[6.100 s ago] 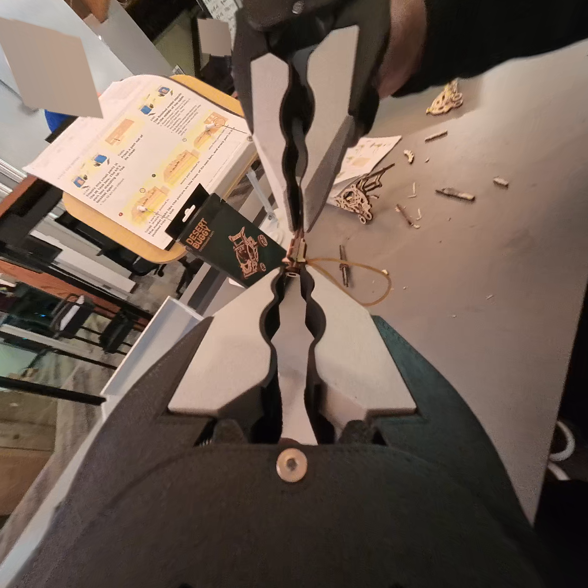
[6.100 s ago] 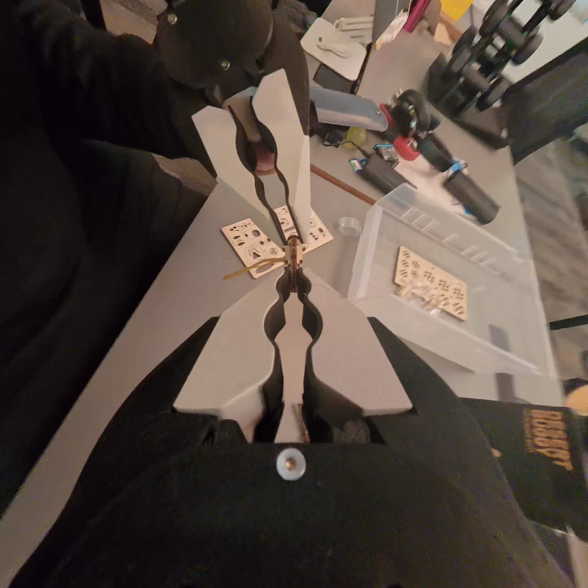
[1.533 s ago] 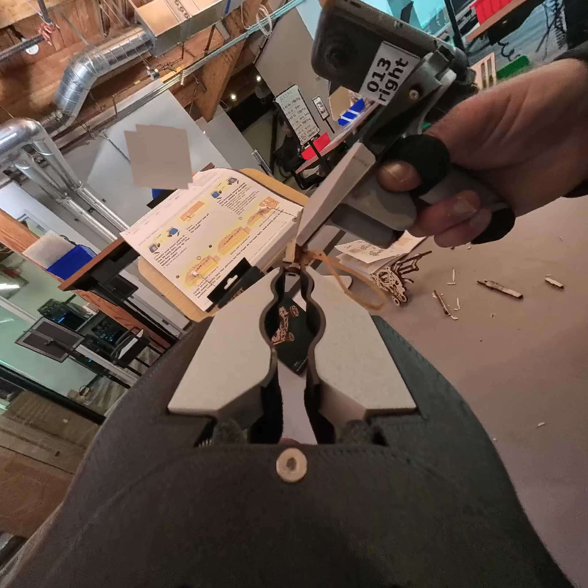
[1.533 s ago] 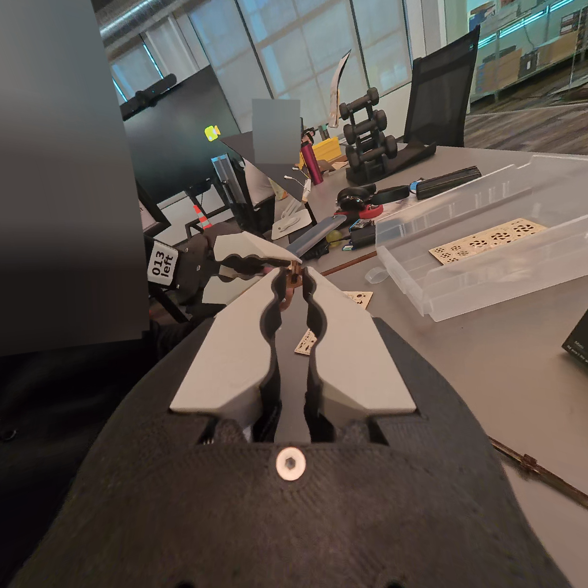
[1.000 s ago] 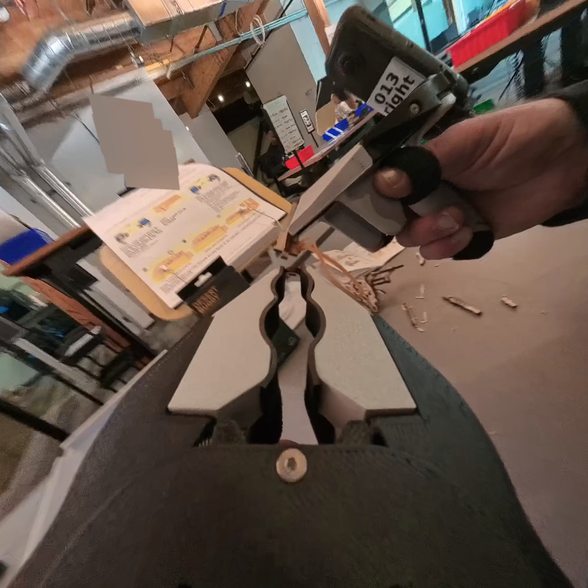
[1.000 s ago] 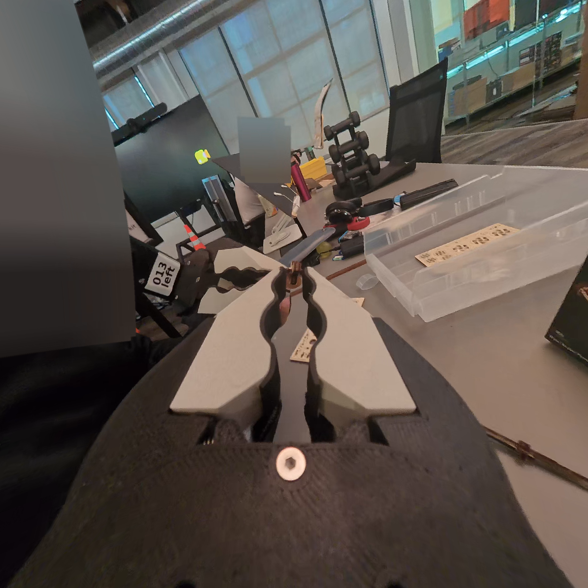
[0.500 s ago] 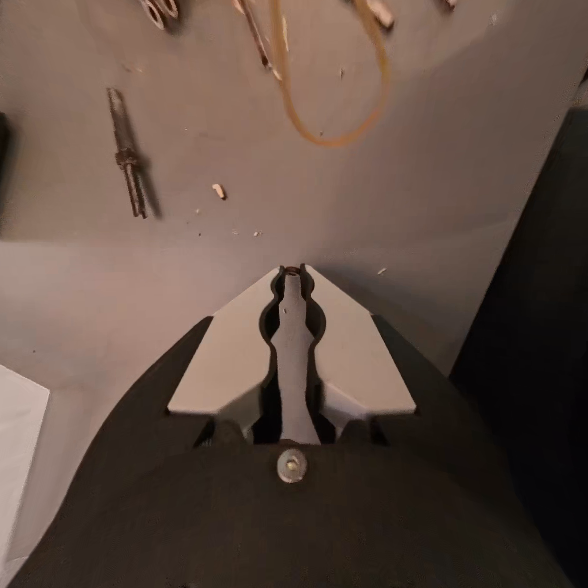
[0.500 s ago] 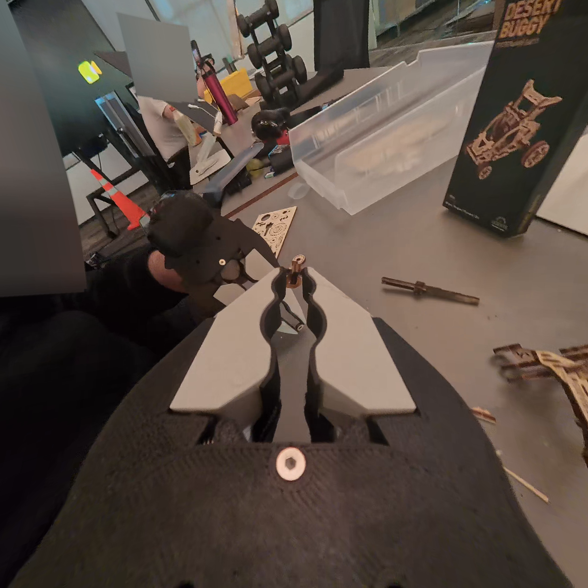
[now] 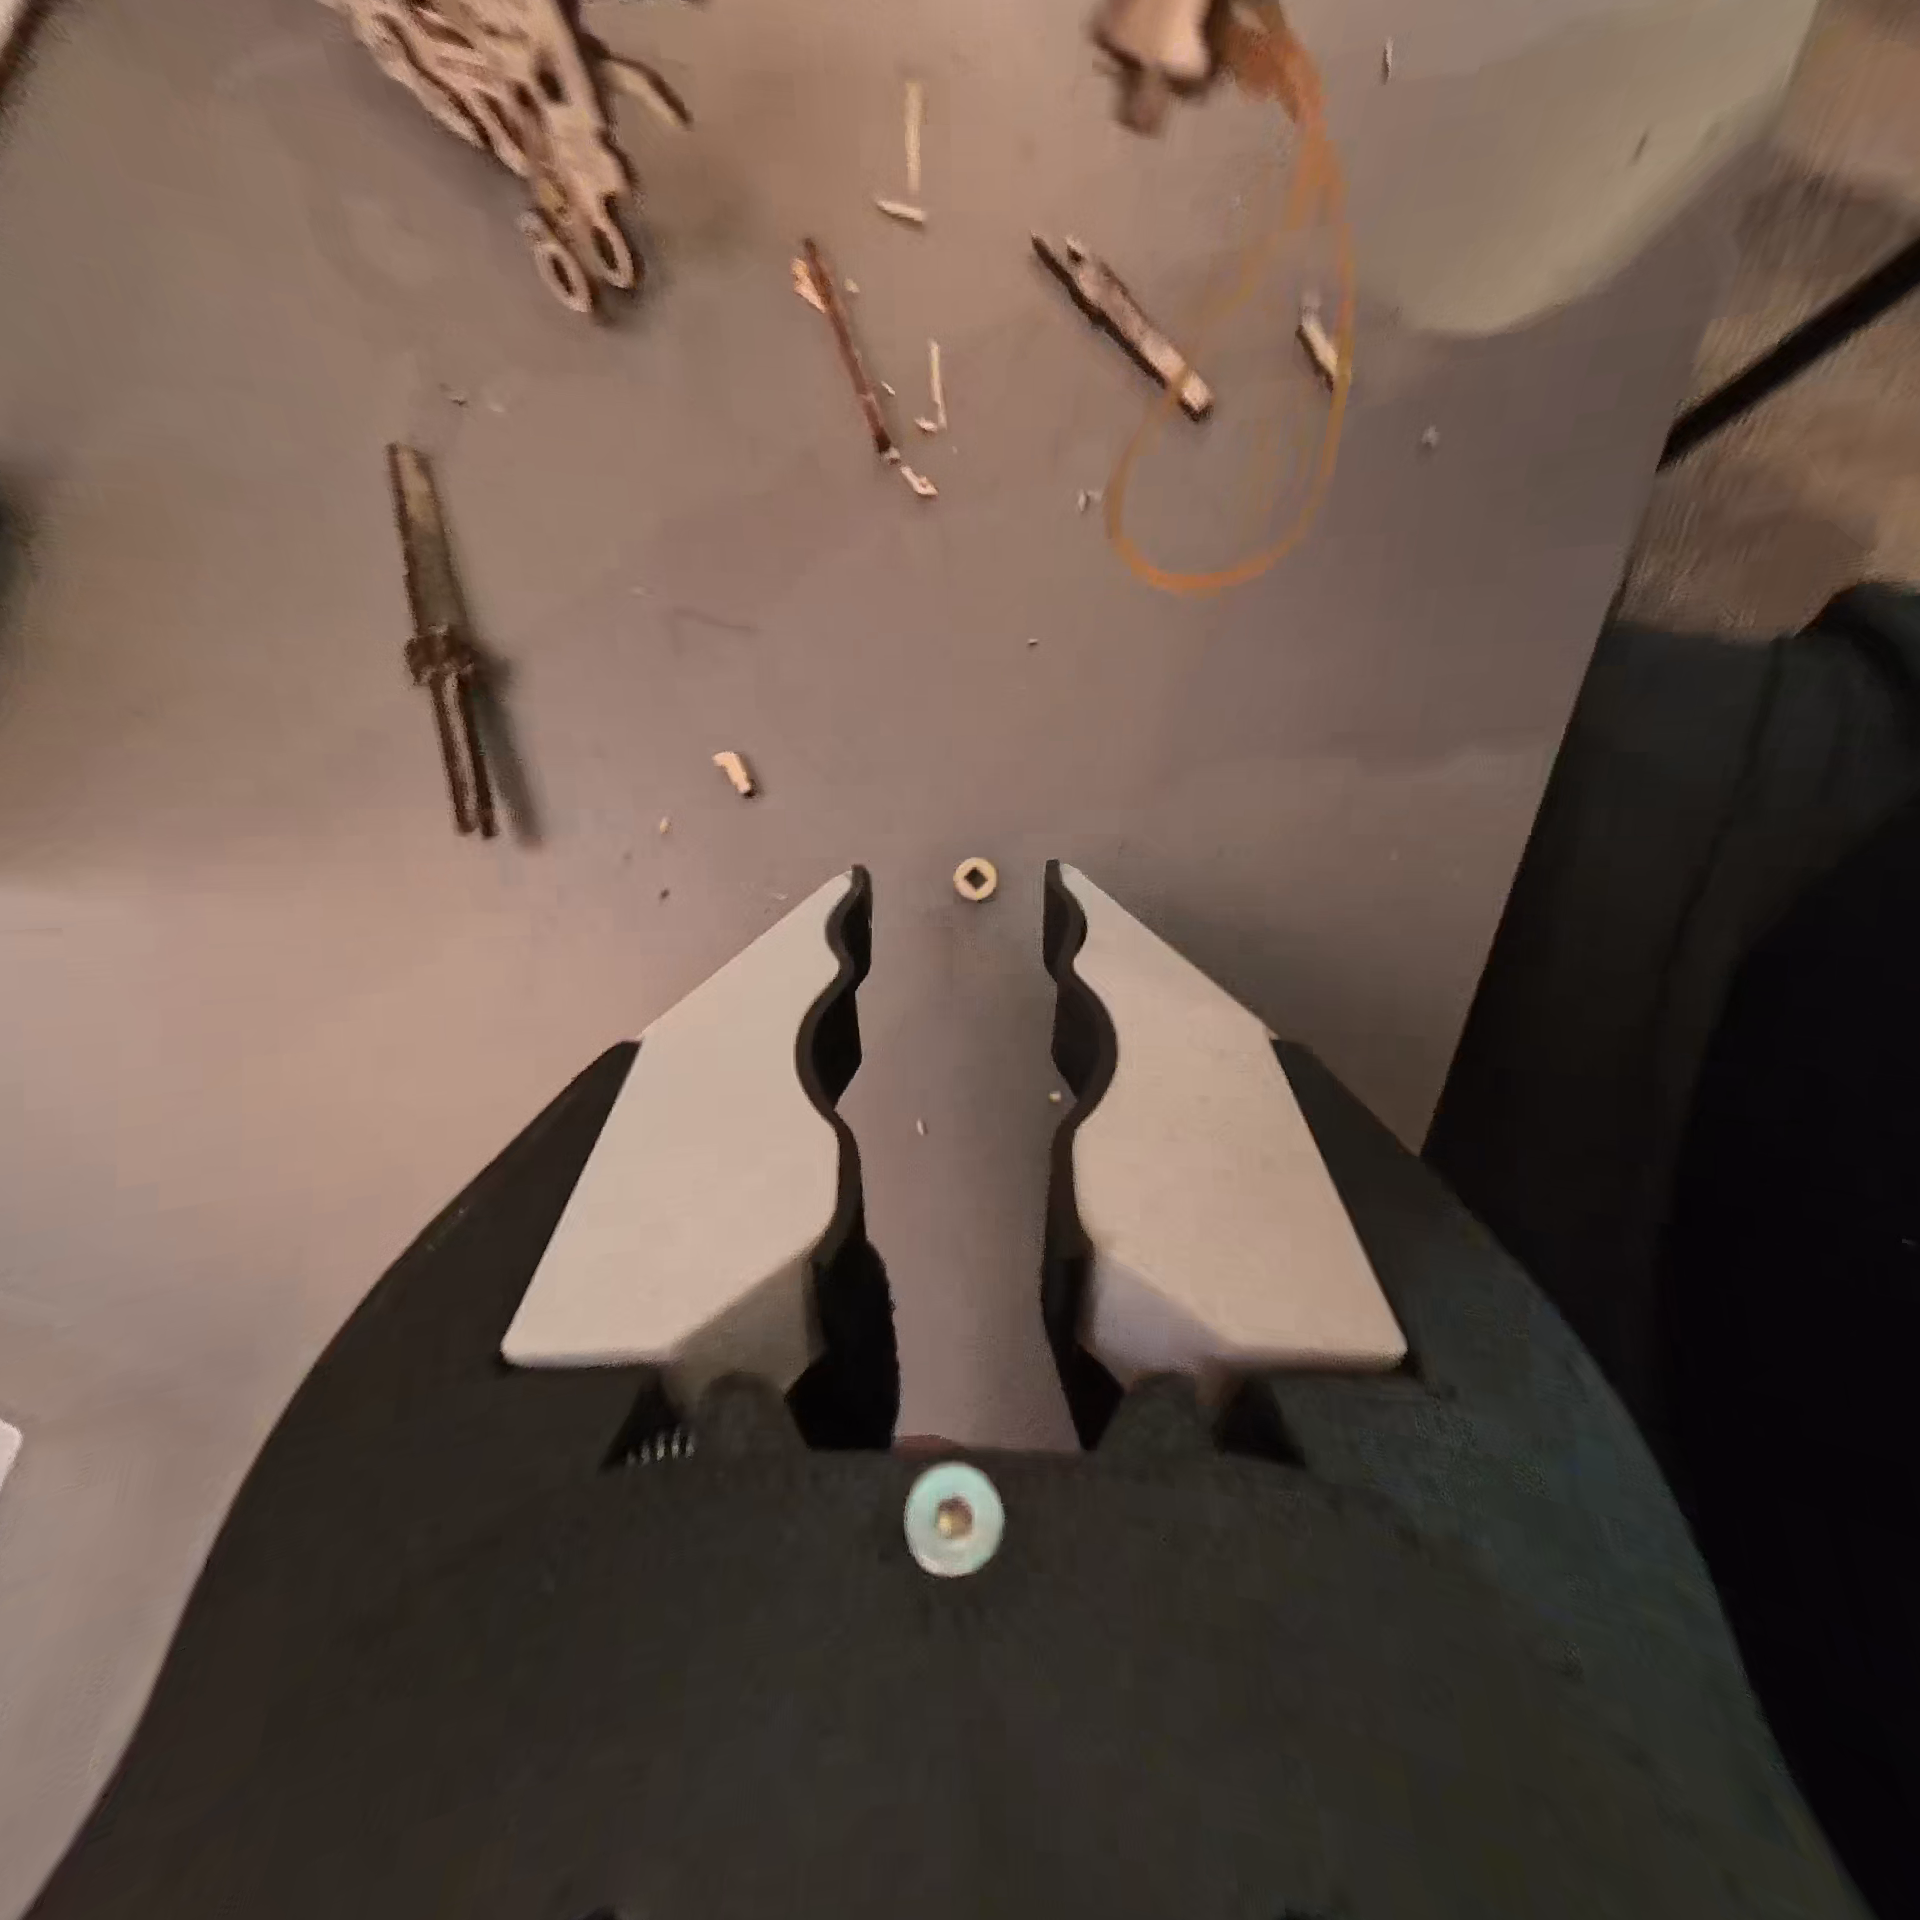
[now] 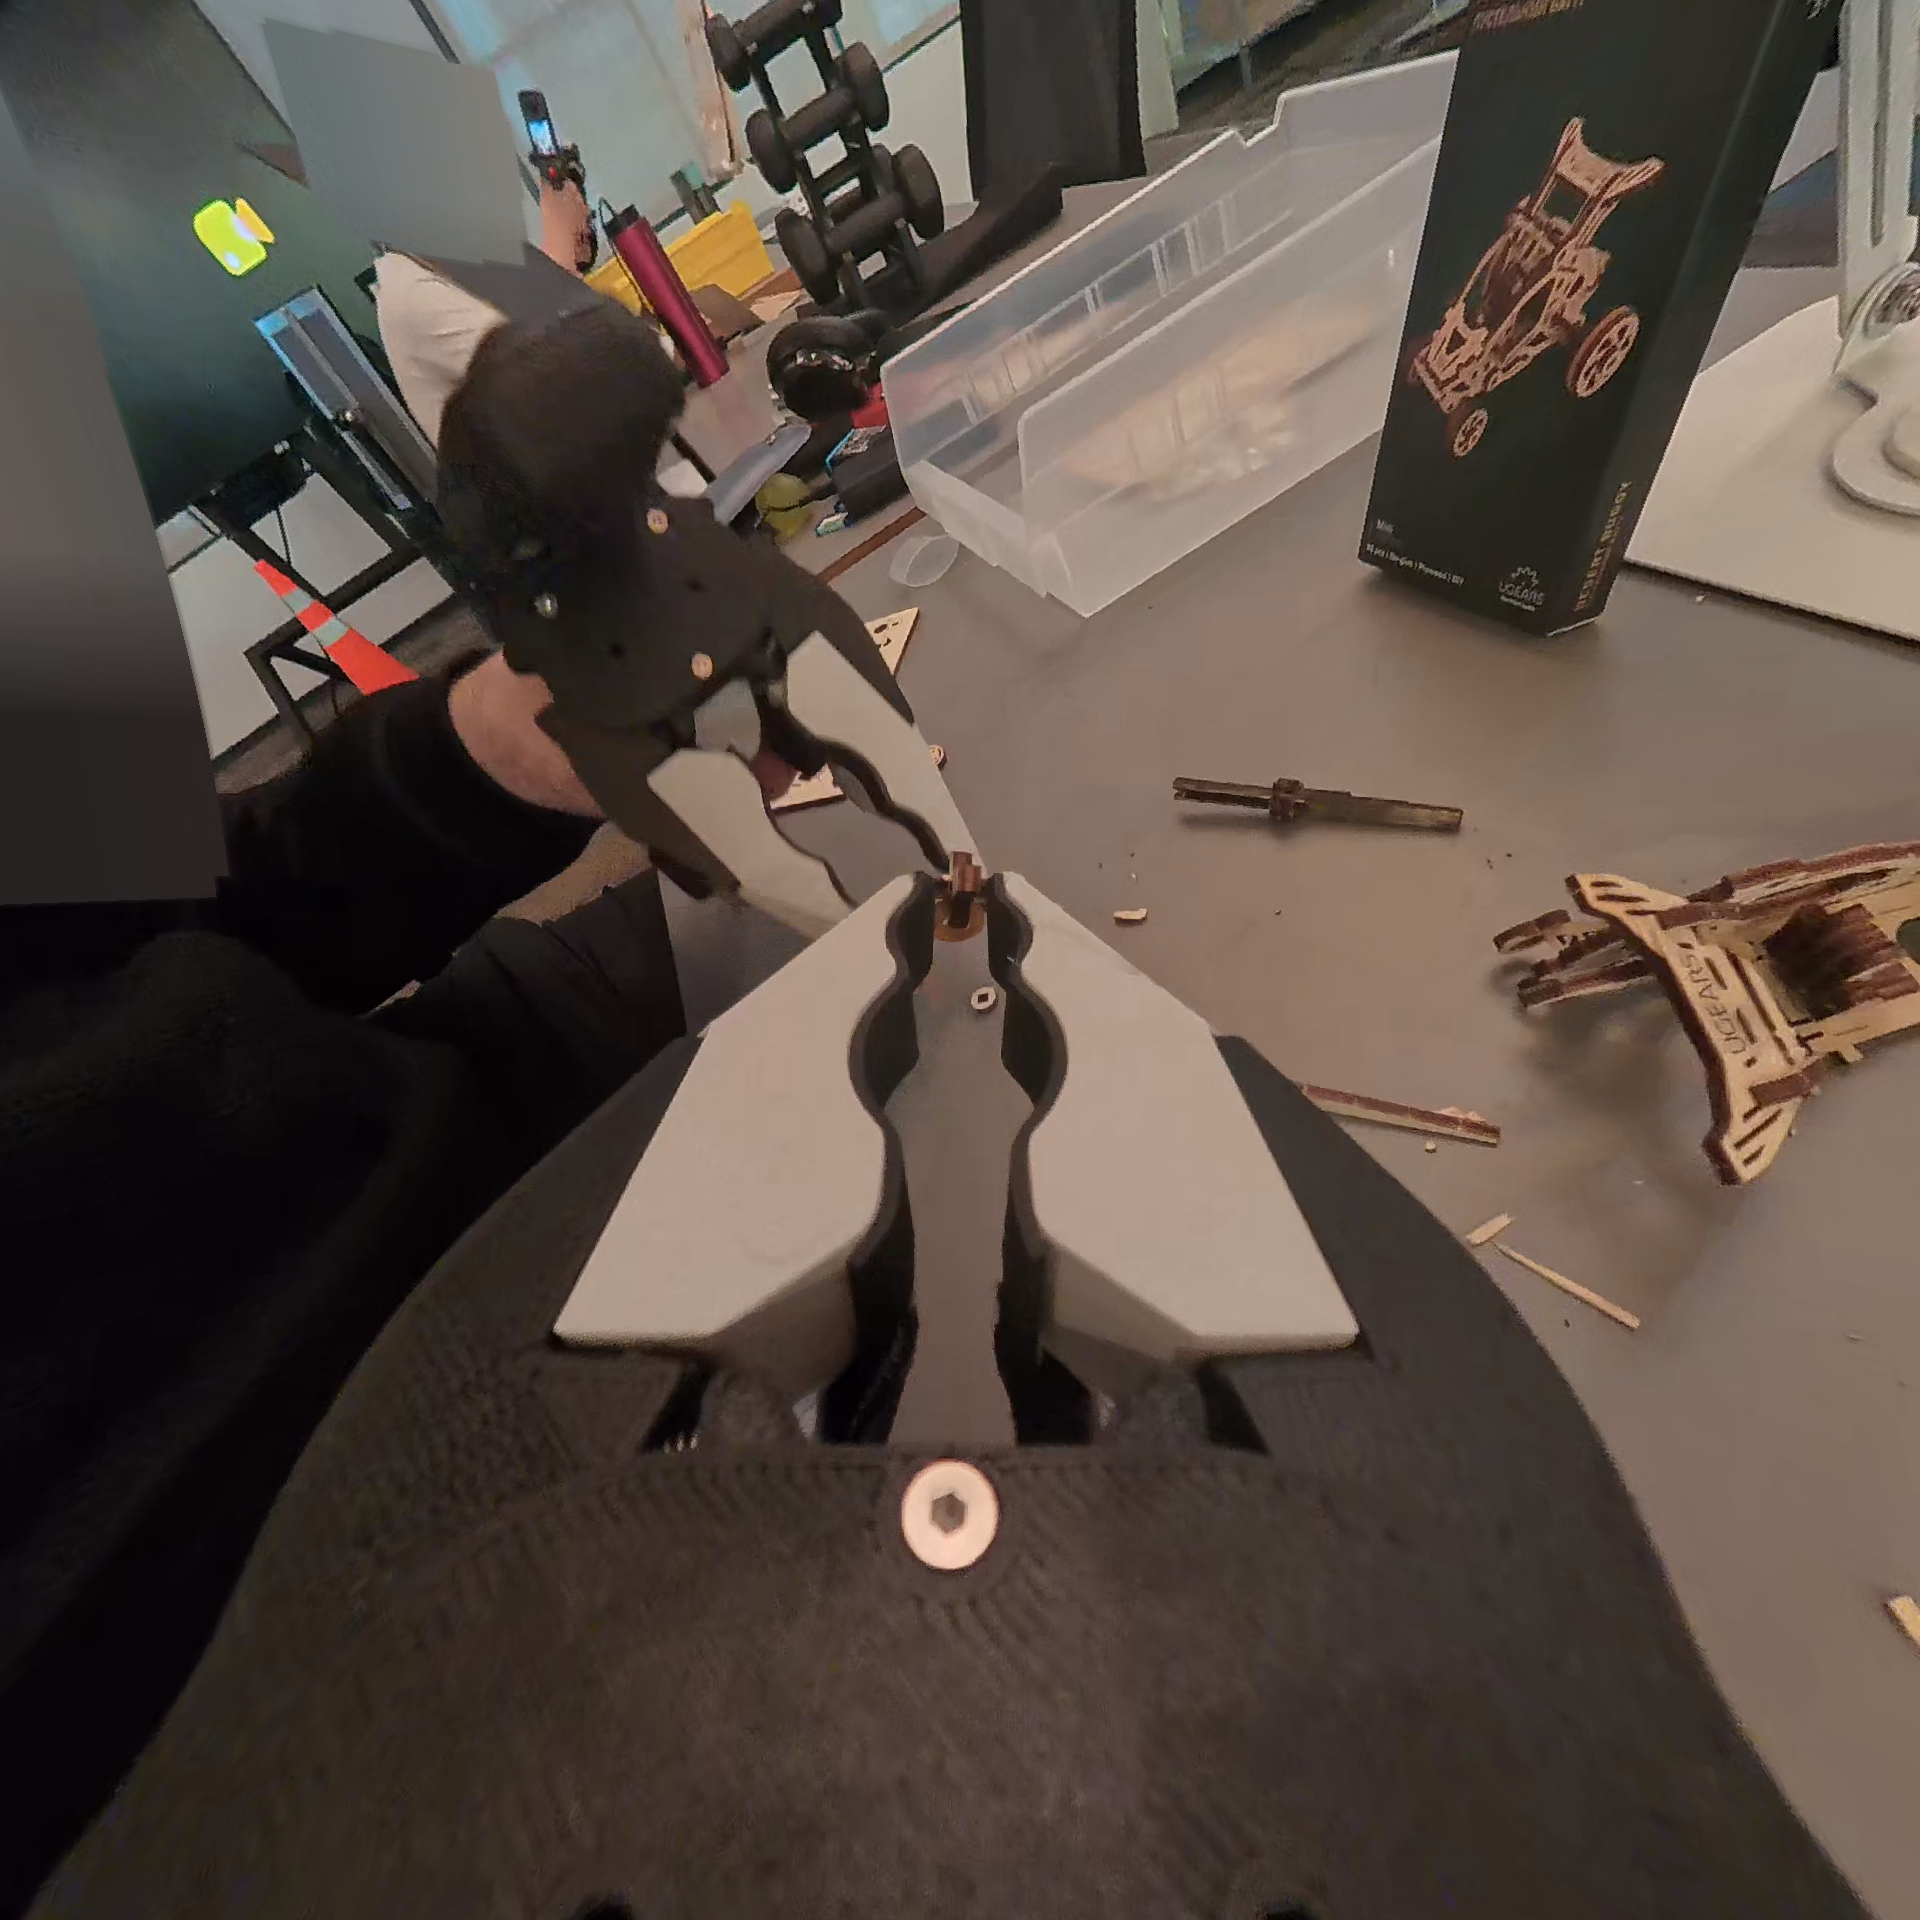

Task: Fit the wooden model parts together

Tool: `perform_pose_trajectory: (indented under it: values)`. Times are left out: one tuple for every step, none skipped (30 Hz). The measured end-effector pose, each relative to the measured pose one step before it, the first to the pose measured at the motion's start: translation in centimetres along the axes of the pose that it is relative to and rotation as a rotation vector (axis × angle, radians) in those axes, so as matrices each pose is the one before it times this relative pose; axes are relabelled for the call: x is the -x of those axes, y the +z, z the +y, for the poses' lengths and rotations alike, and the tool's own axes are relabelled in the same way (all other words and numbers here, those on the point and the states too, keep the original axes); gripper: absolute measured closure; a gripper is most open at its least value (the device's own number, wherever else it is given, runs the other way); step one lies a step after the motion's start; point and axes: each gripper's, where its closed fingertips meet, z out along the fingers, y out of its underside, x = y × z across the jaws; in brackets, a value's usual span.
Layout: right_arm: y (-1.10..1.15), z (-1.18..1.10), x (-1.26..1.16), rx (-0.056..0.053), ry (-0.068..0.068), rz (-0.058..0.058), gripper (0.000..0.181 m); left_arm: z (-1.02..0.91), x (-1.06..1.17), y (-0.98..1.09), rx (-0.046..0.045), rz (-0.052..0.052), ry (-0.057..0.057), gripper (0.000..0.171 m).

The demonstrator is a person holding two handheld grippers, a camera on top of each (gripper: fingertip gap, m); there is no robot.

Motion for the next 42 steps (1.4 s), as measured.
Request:
perform_pose_trajectory:
  values:
    - [0.15,0.245,0.088,0.0112,-0.0028,-0.0078,0.174,-0.024,0.131,-0.566,-0.03981,0.0097,-0.0319,0.141]
    - [0.233,0.256,0.176,0.0142,-0.0059,-0.0115,0.174,-0.214,0.072,-0.565,-0.04938,0.0088,-0.0246,0.143]
    - [0.309,0.237,0.291,0.0146,-0.0085,-0.0168,0.174,-0.509,0.042,-0.556,-0.06273,0.0053,-0.0211,0.147]
    - [0.357,0.143,0.344,0.0096,-0.008,-0.0195,0.174,-0.792,-0.428,-0.479,-0.07181,0.0343,-0.0248,0.15]
    - [0.375,0.047,0.375,0.0042,-0.0094,-0.023,0.174,-0.948,-0.549,-0.399,-0.073,0.04,-0.0226,0.154]
    - [0.361,-0.046,0.449,-0.002,-0.0097,-0.0292,0.174,-0.861,-0.177,-0.343,-0.06224,0.0115,-0.0114,0.156]
    - [0.32,-0.153,0.424,-0.008,-0.0033,-0.0288,0.174,-0.604,-0.251,-0.236,-0.03937,0.0179,-0.0038,0.157]
    - [0.285,-0.166,0.345,-0.0069,0.0018,-0.0254,0.174,-0.559,-0.251,-0.163,-0.03225,0.0215,-0.0091,0.157]
    - [0.206,-0.242,0.308,-0.0113,-0.0007,-0.021,0.174,-0.56,-0.368,-0.124,-0.03438,0.0309,-0.0119,0.157]
    - [0.136,-0.338,0.214,-0.0173,-0.0018,-0.0144,0.174,-0.462,-0.545,-0.035,-0.0308,0.0435,-0.0165,0.157]
    - [0.148,-0.223,0.205,-0.0103,0.002,-0.0143,0.174,-0.36,-0.561,0.04,-0.02488,0.0418,-0.0159,0.156]
    - [0.161,-0.056,0.095,-0.0015,0.0041,-0.0086,0.174,-0.401,-0.363,0.033,-0.02972,0.023,-0.0068,0.155]
    - [0.143,-0.086,0.091,-0.0053,0.0011,-0.0077,0.174,-0.251,-0.379,0.08,-0.02179,0.0247,-0.0092,0.154]
    - [0.113,-0.157,0.166,-0.0108,0.0018,-0.0123,0.174,-0.159,-0.495,0.124,-0.0172,0.035,-0.016,0.153]
    - [0.106,-0.167,0.202,-0.0115,0.0049,-0.0154,0.174,-0.184,-0.309,0.128,-0.01994,0.0224,-0.012,0.154]
    - [0.098,-0.146,0.146,-0.0112,0.0063,-0.0116,0.174,-0.099,-0.215,0.118,-0.01628,0.0137,-0.0044,0.156]
    - [0.09,-0.066,0.084,-0.0062,0.0068,-0.0082,0.174,-0.029,-0.207,0.11,-0.01034,0.0149,-0.0059,0.159]
    - [0.091,-0.001,0.114,-0.0023,0.0057,-0.0106,0.174,-0.135,-0.165,0.07,-0.01664,0.0126,-0.0091,0.161]
    - [0.057,-0.09,0.149,-0.0063,0.0048,-0.0113,0.174,-0.159,-0.041,-0.004,-0.01934,0.0061,-0.0056,0.164]
    - [0.026,-0.108,0.079,-0.0062,0.0046,-0.0063,0.174,-0.138,-0.033,-0.04,-0.0162,0.0055,-0.0022,0.164]
    - [-0.007,-0.077,0.053,-0.0012,0.0009,-0.0038,0.174,-0.103,-0.056,-0.047,-0.01287,0.0069,-0.0042,0.164]
    - [0.002,-0.038,0.039,0.0038,-0.0021,-0.0019,0.174,-0.049,-0.036,-0.029,-0.00697,0.0041,-0.0024,0.165]
    - [0.007,0.005,0.019,0.0086,-0.0054,0.0013,0.174,0.018,-0.01,-0.011,-0.00058,0.0012,0.0013,0.165]
    - [0.003,0.035,-0.008,0.0123,-0.0086,0.0038,0.174,0.042,-0.02,0.001,0.00342,0.0006,0.0042,0.165]
    - [-0.008,0.069,0.012,0.0152,-0.0084,0.002,0.174,0.063,-0.025,-0.006,0.00714,0.0015,0.0003,0.165]
    - [0.003,0.068,-0.012,0.0173,-0.0063,0.003,0.173,0.034,-0.018,-0.02,0.00607,0.0011,0.002,0.165]
    - [0.001,0.11,-0.056,0.0191,-0.0065,0.0073,0.173,-0.055,0.003,-0.037,0.00018,-0.0019,0.0047,0.165]
    - [0.012,0.2,-0.115,0.0277,-0.0116,0.0124,0.171,0.003,-0.053,-0.074,0.00605,0.0022,0.0044,0.165]
    - [-0.018,0.202,-0.076,0.0318,-0.0179,0.0134,0.169,0.106,-0.004,-0.131,0.01539,-0.0024,0.0082,0.165]
    - [-0.089,-0.092,0.059,0.0162,-0.0147,0.0051,0.17,0.234,0.054,-0.12,0.0247,-0.0073,0.0146,0.165]
    - [-0.055,-0.199,0.099,0.009,-0.0034,-0.0007,0.17,0.137,-0.057,-0.096,0.01816,-0.0012,0.0117,0.165]
    - [0.059,0.025,0.081,0.0217,0.0028,-0.0031,0.169,-0.033,-0.062,-0.089,0.00662,0.0002,0.0059,0.165]
    - [0.146,0.179,0.111,0.0285,0.0001,-0.0055,0.169,-0.011,-0.062,-0.045,0.00685,0.0005,0.0052,0.165]
    - [0.166,0.076,0.134,0.0179,-0.0045,-0.0059,0.169,0.063,-0.037,-0.014,0.01093,-0.0017,0.0075,0.165]
    - [0.152,-0.024,0.15,0.0084,-0.0016,-0.0077,0.169,0.033,0.034,0.02,0.00723,-0.0068,0.0088,0.165]
    - [0.121,-0.051,0.079,0.0058,0.0006,-0.0045,0.172,0.056,-0.049,0.019,0.00566,-0.0003,0.0052,0.165]
    - [0.057,-0.072,0.002,0.0021,-0.0018,-0.0003,0.173,0.076,-0.032,0.008,0.00455,0.0008,0.0012,0.165]
    - [0.035,-0.041,0.047,0.0023,0.0023,-0.0053,0.173,-0.004,-0.04,-0.033,-0.00136,0.0011,0.002,0.165]
    - [0.027,-0.002,0.027,0.0019,0.0057,-0.0048,0.173,-0.023,-0.012,-0.075,-0.00336,0.0009,-0.0006,0.165]
    - [0.036,-0.005,0.056,-0.0007,0.0053,-0.006,0.173,-0.011,-0.054,-0.065,-0.00118,0.0038,-0.0008,0.165]
    - [0.034,-0.013,0.091,-0.0038,0.003,-0.0073,0.173,0.023,-0.074,-0.03,0.00162,0.0044,0.0006,0.165]
    - [0.015,0.008,0.094,-0.0031,0.0075,-0.0092,0.173,0.047,-0.063,-0.022,0.00319,0.0019,0.0038,0.165]
